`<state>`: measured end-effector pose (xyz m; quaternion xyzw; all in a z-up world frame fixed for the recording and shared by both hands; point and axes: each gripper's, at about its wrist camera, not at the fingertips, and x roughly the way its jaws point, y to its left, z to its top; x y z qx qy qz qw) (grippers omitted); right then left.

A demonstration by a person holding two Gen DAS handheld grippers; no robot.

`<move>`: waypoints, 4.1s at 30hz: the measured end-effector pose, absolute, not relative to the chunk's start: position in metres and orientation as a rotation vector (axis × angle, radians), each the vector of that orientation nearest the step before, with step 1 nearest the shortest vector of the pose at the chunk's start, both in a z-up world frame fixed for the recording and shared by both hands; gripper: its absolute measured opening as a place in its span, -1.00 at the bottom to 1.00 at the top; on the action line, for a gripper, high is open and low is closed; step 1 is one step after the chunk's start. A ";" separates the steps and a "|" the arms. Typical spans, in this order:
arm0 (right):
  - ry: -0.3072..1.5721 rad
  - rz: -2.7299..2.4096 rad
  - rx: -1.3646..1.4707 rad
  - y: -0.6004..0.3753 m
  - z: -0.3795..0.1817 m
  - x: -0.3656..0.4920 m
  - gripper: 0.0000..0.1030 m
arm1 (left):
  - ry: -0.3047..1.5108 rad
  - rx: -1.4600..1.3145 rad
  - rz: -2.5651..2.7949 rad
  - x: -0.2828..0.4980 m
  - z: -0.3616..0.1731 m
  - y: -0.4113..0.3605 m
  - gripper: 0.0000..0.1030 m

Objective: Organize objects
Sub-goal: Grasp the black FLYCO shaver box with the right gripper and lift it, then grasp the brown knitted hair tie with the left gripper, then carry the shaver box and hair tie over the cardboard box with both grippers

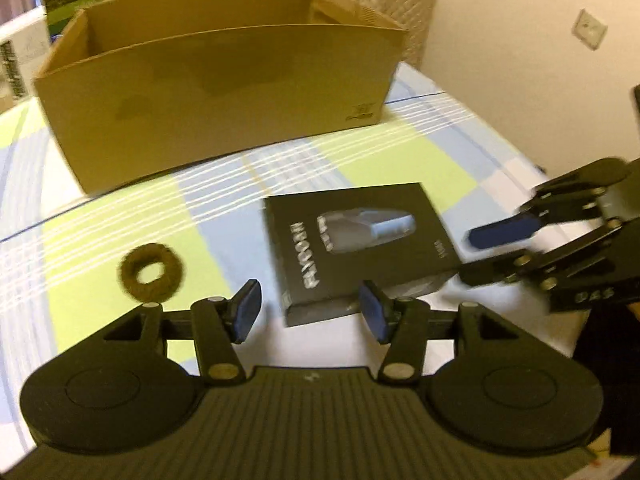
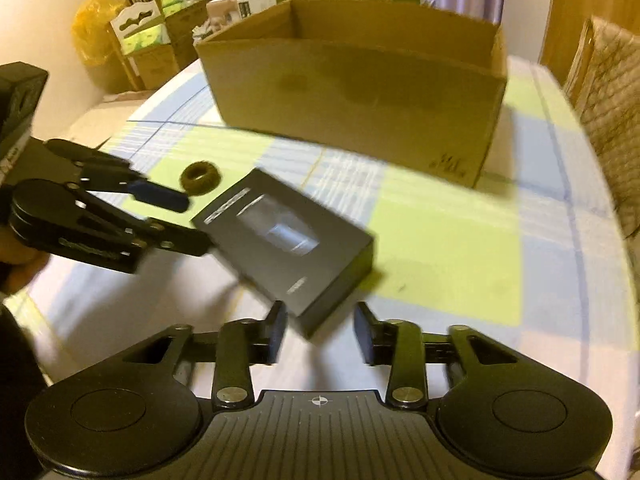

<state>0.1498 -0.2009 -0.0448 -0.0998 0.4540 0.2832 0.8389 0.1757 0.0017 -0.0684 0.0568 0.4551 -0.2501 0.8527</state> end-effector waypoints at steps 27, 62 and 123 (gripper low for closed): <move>0.992 0.913 -0.633 -0.115 -0.085 0.207 0.55 | 0.939 0.020 -0.366 0.181 -0.057 0.074 0.34; 0.998 0.521 -0.293 -0.163 -0.084 0.196 0.55 | 1.012 0.070 -0.229 0.199 -0.095 0.043 -0.71; 0.862 0.441 -0.103 -0.215 0.014 0.074 0.47 | 0.866 -0.068 -0.177 0.055 0.026 -0.009 -0.72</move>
